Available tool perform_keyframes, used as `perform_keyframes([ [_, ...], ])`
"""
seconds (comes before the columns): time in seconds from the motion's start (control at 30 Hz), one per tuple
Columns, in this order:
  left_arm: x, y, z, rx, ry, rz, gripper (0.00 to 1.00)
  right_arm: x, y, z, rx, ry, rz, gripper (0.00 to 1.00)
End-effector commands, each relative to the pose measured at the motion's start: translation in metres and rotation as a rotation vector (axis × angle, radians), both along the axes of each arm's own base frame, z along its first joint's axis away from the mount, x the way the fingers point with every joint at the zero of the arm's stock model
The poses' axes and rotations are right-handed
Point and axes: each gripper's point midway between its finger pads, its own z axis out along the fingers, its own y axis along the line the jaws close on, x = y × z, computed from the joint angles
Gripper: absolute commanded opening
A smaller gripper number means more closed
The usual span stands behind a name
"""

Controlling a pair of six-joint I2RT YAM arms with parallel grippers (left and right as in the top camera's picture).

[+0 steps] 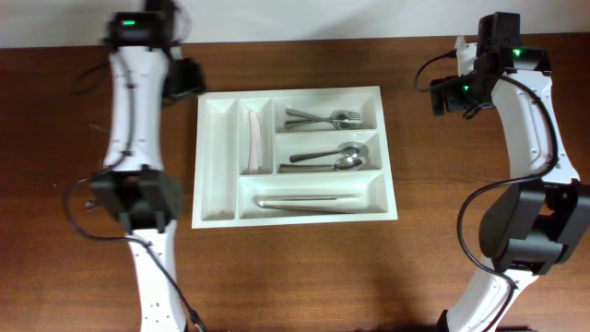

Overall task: Pack container
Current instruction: 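Release the knife and lift the left gripper back left, then grasp the small silver spoon by its handle with the left gripper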

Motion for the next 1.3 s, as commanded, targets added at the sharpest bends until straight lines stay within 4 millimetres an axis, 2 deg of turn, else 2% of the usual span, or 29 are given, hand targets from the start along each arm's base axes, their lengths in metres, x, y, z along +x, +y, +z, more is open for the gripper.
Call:
perform_keyframes([
  [0.0, -0.005, 0.054, 0.001, 0.032, 0.006, 0.031, 0.77, 0.0, 0.002, 0.01, -0.007, -0.023, 0.01, 0.99],
  [0.1, -0.013, 0.082, -0.004, 0.111, 0.051, -0.101, 0.74, 0.0, 0.002, 0.01, -0.007, -0.023, 0.01, 0.99],
  [0.2, -0.021, 0.085, -0.009, 0.138, 0.106, -0.242, 0.74, 0.0, 0.002, 0.01, -0.007, -0.023, 0.01, 0.99],
  [0.33, -0.025, 0.084, -0.02, 0.143, 0.147, -0.33, 0.74, 0.0, 0.002, 0.01, -0.007, -0.023, 0.01, 0.99],
  [0.43, -0.03, 0.092, -0.032, 0.201, 0.215, -0.4, 0.74, 0.0, 0.002, 0.01, -0.007, -0.023, 0.01, 0.99],
  [0.63, -0.043, 0.098, -0.077, 0.187, 0.325, -0.534, 0.87, 0.0, 0.002, 0.01, -0.007, -0.023, 0.01, 0.98],
  [0.83, -0.051, 0.104, -0.122, 0.178, 0.374, -0.572, 0.87, 0.0, 0.002, 0.01, -0.007, -0.023, 0.01, 0.99],
  [0.87, -0.05, 0.111, -0.128, 0.219, 0.385, -0.572, 0.87, 0.0, 0.002, 0.01, -0.007, -0.023, 0.01, 0.99],
  [1.1, -0.031, 0.139, -0.123, 0.397, 0.36, -0.539, 0.87, 0.0, 0.002, 0.01, -0.007, -0.023, 0.01, 0.99],
  [1.17, -0.02, 0.146, -0.121, 0.444, 0.324, -0.52, 0.87, 0.0, 0.002, 0.01, -0.007, -0.023, 0.01, 0.99],
  [1.27, -0.009, 0.152, -0.118, 0.486, 0.292, -0.513, 0.87, 0.0, 0.002, 0.01, -0.007, -0.023, 0.01, 0.99],
])
